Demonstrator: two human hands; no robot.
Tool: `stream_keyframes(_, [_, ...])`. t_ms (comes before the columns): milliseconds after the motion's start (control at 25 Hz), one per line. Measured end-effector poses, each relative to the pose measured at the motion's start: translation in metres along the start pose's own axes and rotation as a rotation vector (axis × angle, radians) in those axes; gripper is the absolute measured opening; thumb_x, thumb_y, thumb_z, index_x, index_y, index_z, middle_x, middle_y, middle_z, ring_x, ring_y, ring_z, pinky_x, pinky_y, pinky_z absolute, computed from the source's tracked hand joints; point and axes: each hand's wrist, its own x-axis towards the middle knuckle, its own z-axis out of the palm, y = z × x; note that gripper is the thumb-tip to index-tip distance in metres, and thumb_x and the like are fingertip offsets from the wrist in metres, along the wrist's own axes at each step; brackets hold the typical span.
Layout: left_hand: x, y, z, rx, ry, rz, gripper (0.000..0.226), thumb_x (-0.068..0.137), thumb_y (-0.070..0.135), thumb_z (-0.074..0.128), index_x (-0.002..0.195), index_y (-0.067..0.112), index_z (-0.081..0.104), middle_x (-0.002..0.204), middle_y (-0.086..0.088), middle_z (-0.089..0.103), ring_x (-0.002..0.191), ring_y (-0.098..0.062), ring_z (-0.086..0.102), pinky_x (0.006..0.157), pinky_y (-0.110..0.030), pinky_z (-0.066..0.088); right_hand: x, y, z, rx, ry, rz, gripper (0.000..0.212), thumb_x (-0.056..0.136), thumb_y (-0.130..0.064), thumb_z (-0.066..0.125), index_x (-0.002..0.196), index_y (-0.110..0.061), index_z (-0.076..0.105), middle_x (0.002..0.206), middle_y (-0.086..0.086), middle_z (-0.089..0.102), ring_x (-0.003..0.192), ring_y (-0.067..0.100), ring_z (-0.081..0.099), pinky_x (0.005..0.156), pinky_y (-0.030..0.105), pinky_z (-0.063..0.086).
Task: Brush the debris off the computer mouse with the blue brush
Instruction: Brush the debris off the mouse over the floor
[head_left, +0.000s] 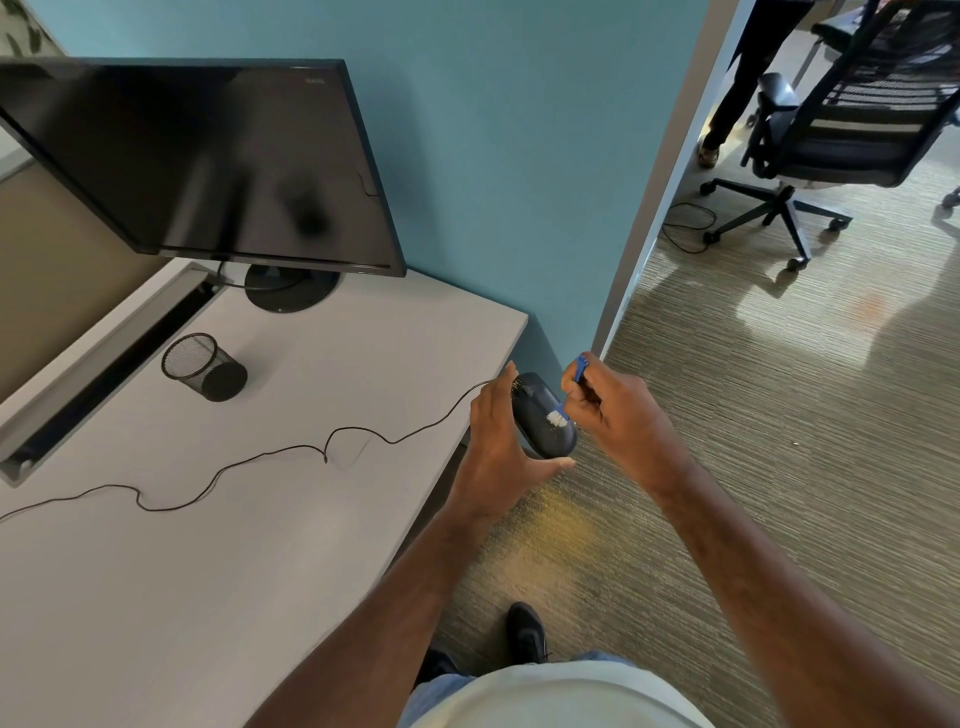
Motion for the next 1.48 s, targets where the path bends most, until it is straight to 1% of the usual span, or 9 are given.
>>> stream_keyframes(160, [0.002,0.001,0.001,-0.001,-0.014,-0.010,0.133,0.055,0.049,0.096,0.156,0.008,0.020,0.153,-0.006,0.037,0.139,-0.015,0.034,0.112,-0.030,0.038,0.000,-0.004,0.001,0.057,0.038,0.001,0.018,0.104,-0.015,0.049,0.093,-0.001,0.053,0.068,0.002,0.049,0.056,0.003,0.046,0.054,0.009,0.038])
stream_keyframes(320, [0.001,-0.002,0.002,0.005,-0.009,-0.026,0.133,0.055,0.049,0.097,0.156,0.008,0.021,0.153,-0.004,0.039,0.139,-0.014,0.035,0.112,-0.032,0.040,-0.001,-0.001,0.003,0.060,-0.048,-0.003,0.021,0.103,-0.016,0.048,0.089,-0.001,0.048,0.070,0.017,0.049,0.057,0.006,0.036,0.051,0.021,0.032])
stream_keyframes(480, [0.000,0.000,0.001,-0.016,-0.021,-0.042,0.134,0.054,0.047,0.097,0.157,0.010,0.019,0.153,-0.003,0.037,0.137,-0.012,0.033,0.110,-0.029,0.039,0.001,0.002,-0.004,0.049,0.085,0.004,0.016,0.108,-0.010,0.049,0.100,0.000,0.057,0.067,-0.012,0.046,0.054,-0.002,0.048,0.052,0.008,0.035])
stream_keyframes(680, [0.004,0.005,0.001,-0.040,-0.029,-0.094,0.133,0.053,0.044,0.098,0.157,0.012,0.021,0.150,0.000,0.039,0.130,0.001,0.028,0.105,-0.009,0.025,0.009,0.014,-0.009,-0.083,-0.116,-0.048,0.022,0.109,-0.022,0.051,0.125,-0.013,0.062,0.107,-0.004,0.069,0.088,-0.002,0.062,0.077,0.012,0.046])
stream_keyframes(840, [0.005,0.002,0.003,-0.032,-0.006,-0.096,0.132,0.053,0.043,0.099,0.156,0.011,0.023,0.148,-0.002,0.042,0.129,0.001,0.028,0.105,-0.017,0.029,0.003,0.021,-0.007,0.038,-0.113,-0.020,0.023,0.108,-0.023,0.051,0.124,-0.013,0.063,0.112,0.001,0.072,0.103,0.007,0.071,0.085,0.020,0.056])
stream_keyframes(1000, [0.006,0.001,0.006,-0.024,-0.001,-0.113,0.132,0.052,0.044,0.098,0.156,0.009,0.024,0.149,-0.007,0.042,0.130,-0.002,0.028,0.109,-0.023,0.030,-0.005,0.027,-0.006,0.150,-0.082,0.029,0.021,0.109,-0.015,0.049,0.121,-0.008,0.064,0.105,-0.002,0.073,0.098,0.005,0.072,0.072,0.017,0.057])
stream_keyframes(1160, [0.008,0.006,0.003,-0.077,-0.045,-0.142,0.135,0.056,0.043,0.097,0.159,0.020,0.014,0.149,0.011,0.030,0.133,0.001,0.022,0.103,-0.006,0.020,-0.010,0.031,-0.010,0.177,-0.059,0.046,0.018,0.110,-0.010,0.047,0.117,-0.010,0.064,0.099,-0.002,0.072,0.090,0.011,0.071,0.070,0.022,0.058])
stream_keyframes(1360, [0.013,0.015,-0.003,-0.112,-0.046,-0.153,0.130,0.060,0.039,0.096,0.159,0.019,0.013,0.155,0.001,0.029,0.134,0.000,0.021,0.109,-0.025,0.028,-0.018,0.031,-0.020,0.151,-0.067,0.074,0.015,0.109,-0.018,0.048,0.112,-0.015,0.063,0.092,-0.007,0.070,0.081,0.009,0.070,0.068,0.021,0.055])
stream_keyframes(1480, [0.013,0.015,-0.004,-0.112,-0.044,-0.153,0.129,0.062,0.044,0.094,0.159,0.021,0.012,0.155,0.003,0.027,0.136,-0.001,0.020,0.111,-0.028,0.029,-0.023,0.038,-0.024,0.114,-0.091,0.100,0.014,0.108,-0.017,0.051,0.106,-0.023,0.064,0.081,-0.003,0.068,0.066,0.016,0.065,0.056,0.034,0.052])
